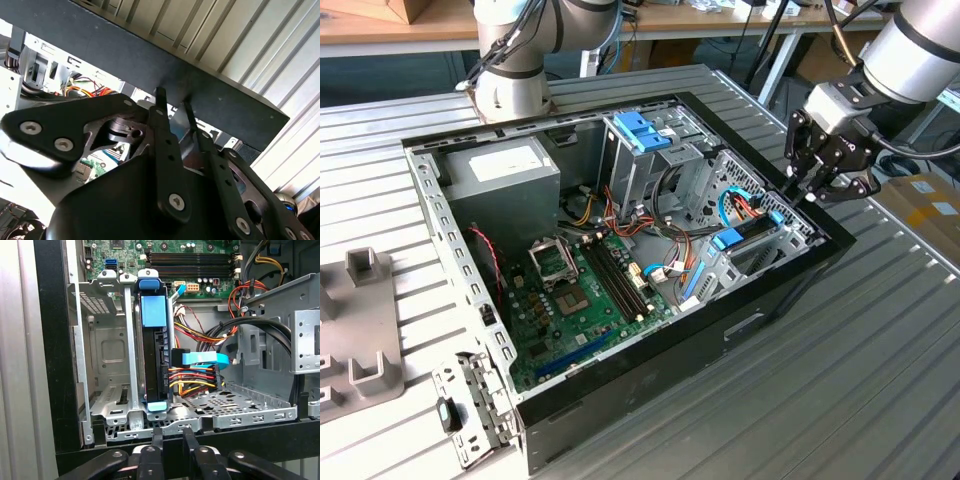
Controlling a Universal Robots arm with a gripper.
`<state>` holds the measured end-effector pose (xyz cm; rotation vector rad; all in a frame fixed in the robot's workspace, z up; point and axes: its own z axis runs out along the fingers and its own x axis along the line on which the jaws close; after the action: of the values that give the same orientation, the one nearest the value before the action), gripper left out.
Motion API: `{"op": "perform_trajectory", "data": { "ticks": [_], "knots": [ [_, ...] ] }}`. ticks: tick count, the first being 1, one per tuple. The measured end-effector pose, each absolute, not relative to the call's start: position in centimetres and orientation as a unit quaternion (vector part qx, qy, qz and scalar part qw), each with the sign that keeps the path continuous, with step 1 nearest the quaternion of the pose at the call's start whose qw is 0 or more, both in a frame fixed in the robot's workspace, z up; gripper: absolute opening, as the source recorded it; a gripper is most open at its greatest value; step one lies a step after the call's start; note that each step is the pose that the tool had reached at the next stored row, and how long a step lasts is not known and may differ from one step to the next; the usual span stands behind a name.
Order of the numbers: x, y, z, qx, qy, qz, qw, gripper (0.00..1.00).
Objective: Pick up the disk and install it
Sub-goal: 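Insert the second disk wire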
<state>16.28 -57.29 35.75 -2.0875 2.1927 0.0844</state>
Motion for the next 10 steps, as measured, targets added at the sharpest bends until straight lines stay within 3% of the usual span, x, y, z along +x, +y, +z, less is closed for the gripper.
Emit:
{"op": "perform_trajectory", "data": {
  "ticks": [5, 8, 9, 10],
  "knots": [
    [16.29, -57.29, 35.75, -0.688, 0.723, 0.028, 0.056, 0.31],
    [16.29, -57.29, 35.75, -0.688, 0.723, 0.028, 0.056, 0.49],
    [16.29, -57.29, 35.75, -0.688, 0.723, 0.028, 0.056, 0.49],
    [16.29, -57.29, 35.75, -0.688, 0.723, 0.028, 0.056, 0.56]
  ]
}}
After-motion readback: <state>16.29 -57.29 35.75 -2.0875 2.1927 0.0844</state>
